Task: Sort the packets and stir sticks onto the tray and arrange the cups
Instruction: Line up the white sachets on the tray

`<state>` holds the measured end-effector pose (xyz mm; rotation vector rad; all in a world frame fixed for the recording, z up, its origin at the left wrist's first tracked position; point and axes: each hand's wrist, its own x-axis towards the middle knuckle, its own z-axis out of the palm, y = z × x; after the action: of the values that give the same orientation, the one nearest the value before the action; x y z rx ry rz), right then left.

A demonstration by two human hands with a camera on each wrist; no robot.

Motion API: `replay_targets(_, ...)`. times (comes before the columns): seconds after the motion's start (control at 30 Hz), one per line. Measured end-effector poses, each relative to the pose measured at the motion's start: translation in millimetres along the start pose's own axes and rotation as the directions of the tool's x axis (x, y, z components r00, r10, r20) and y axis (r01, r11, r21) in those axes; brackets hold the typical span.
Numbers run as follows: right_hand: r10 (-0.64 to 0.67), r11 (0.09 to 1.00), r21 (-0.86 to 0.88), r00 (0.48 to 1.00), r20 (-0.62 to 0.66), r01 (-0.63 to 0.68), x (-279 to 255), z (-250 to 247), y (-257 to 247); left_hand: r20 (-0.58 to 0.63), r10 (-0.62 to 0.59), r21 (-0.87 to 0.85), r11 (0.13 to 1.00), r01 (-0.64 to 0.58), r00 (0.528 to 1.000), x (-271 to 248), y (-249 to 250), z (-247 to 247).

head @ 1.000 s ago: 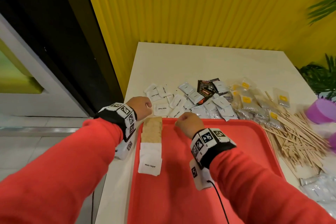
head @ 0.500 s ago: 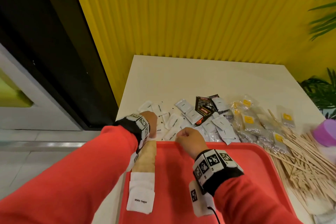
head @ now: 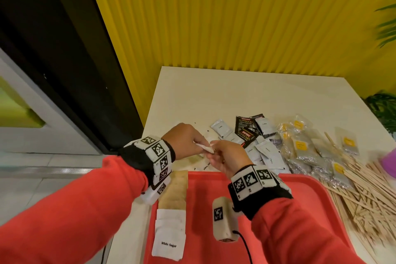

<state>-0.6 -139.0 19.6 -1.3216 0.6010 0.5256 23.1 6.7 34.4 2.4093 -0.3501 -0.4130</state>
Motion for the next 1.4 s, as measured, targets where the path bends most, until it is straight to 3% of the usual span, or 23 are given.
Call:
replay_targets(0.1,-0.079,0.995,-0.063,0.995,-0.061,0.075,6,-7,0,0.088,-0.046,-0.098,0.994,0.055,0.995,6,-8,-6)
replay_targets(0.2,-0.13,0.981,-0.156,0.987,-0.094,0.114,9,-14,4,-0.039,-0.163,-0.119,0.98,0.158,0.986,22,-18,-12)
replay_targets(0.27,-0.14,0.975,-0.185,0.985,-0.099,0.12,10,-18,6,-0.053,-0.261,0.004,0.965,0.262,0.964,35,-27,-13)
replay_targets(0.37,-0.158,0.97,-0.202,0.982,-0.099,0.136,10,-23,11,0.023,-0.428,0.209,0.886,0.414,0.904,52,-39,-8)
replay_targets(0.5,-0.148,0.974,-0.189,0.983,-0.108,0.126,7,-32,16,0.097,-0.508,0.443,0.792,0.42,0.856,69,-49,1)
replay_targets(0.73,-0.123,0.981,-0.164,0.985,-0.124,0.102,4,-47,22,0.077,-0.478,0.541,0.758,0.366,0.875,81,-41,3)
replay_targets(0.9,-0.11,0.986,-0.139,0.988,-0.111,0.095,1,-49,28,0.127,-0.492,0.484,0.788,0.379,0.861,82,-49,1)
replay_targets(1.0,-0.106,0.988,-0.126,0.989,-0.104,0.093,-2,-49,32,0.068,-0.54,0.479,0.755,0.448,0.839,81,-62,0)
replay_targets(1.1,-0.099,0.986,-0.142,0.991,-0.092,0.086,-5,-48,36,0.093,-0.547,0.492,0.752,0.439,0.832,77,-61,-1)
replay_targets(1.2,-0.097,0.986,-0.144,0.992,-0.079,0.085,-10,-49,40,0.082,-0.519,0.519,0.751,0.408,0.851,64,-48,-4)
replay_targets(1.33,-0.085,0.991,-0.106,0.993,-0.079,0.076,-21,-60,44,0.071,-0.375,0.379,0.867,0.323,0.924,53,-33,-15)
replay_targets(1.4,-0.076,0.994,-0.086,0.994,-0.074,0.069,-29,-68,48,-0.003,-0.289,0.236,0.93,0.282,0.957,43,-21,-21)
